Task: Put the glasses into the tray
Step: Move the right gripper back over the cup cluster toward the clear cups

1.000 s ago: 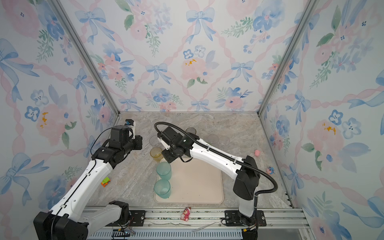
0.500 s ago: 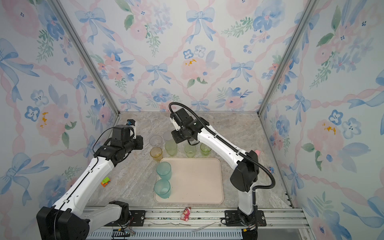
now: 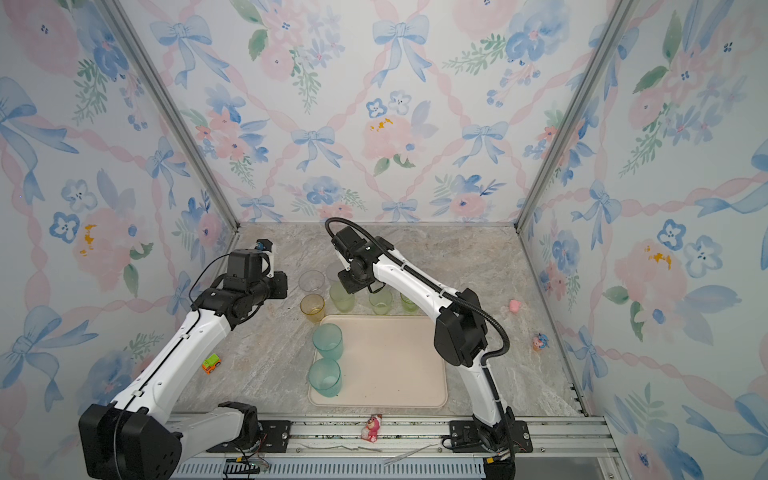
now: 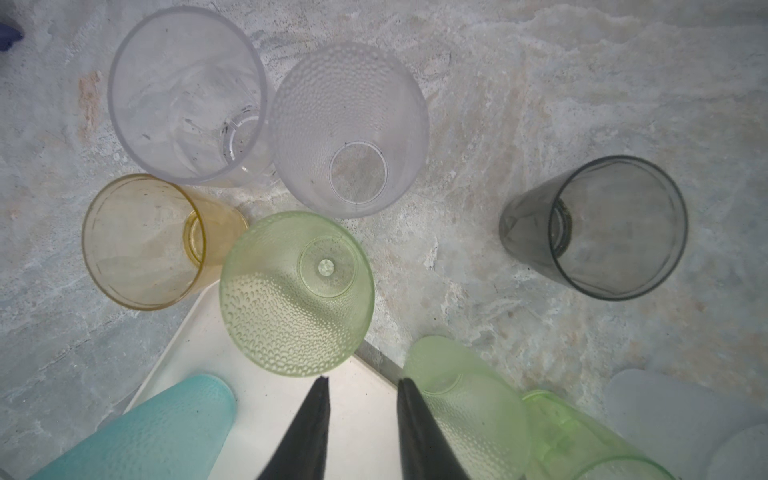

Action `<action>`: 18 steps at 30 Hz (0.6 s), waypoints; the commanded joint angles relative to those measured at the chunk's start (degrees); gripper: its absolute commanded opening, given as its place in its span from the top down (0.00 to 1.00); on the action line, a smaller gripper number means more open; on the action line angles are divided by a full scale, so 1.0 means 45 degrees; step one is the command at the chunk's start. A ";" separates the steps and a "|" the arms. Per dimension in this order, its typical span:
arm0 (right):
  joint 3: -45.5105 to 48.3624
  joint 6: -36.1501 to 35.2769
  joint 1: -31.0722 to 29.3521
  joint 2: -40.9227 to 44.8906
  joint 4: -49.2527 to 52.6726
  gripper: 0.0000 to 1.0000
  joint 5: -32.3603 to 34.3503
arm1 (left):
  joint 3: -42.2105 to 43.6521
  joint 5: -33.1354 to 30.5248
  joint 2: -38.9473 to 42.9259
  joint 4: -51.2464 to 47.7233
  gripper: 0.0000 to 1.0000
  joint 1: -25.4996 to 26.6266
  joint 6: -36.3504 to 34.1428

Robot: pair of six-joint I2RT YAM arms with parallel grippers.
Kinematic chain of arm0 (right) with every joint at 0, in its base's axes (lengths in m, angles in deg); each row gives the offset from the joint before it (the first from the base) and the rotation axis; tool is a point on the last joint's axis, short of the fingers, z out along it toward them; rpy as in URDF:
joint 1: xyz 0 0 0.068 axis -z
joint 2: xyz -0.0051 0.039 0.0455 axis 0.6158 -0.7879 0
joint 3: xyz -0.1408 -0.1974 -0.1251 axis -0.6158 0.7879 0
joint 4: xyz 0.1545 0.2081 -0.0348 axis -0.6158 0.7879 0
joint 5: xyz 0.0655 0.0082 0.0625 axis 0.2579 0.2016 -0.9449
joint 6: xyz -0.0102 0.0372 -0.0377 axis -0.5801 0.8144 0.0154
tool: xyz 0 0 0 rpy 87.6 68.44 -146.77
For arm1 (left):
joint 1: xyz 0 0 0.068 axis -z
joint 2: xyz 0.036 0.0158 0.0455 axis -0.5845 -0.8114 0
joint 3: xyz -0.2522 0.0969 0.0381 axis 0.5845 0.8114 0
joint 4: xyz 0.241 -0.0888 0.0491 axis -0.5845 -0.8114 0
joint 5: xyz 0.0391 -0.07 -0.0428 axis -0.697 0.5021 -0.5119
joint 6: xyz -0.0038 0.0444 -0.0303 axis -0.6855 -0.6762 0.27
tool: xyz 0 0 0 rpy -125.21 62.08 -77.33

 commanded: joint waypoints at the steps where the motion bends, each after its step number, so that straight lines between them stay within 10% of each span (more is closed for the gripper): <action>1: -0.0638 0.0246 0.0180 -0.0351 -0.0150 0.68 0.0084 | -0.0016 0.0220 -0.0311 0.0314 0.71 -0.0132 -0.0183; 18: -0.4626 0.0610 0.0982 -0.3305 0.0607 0.69 -0.0525 | -0.0112 0.0478 -0.0623 0.0445 0.71 -0.0541 -0.0379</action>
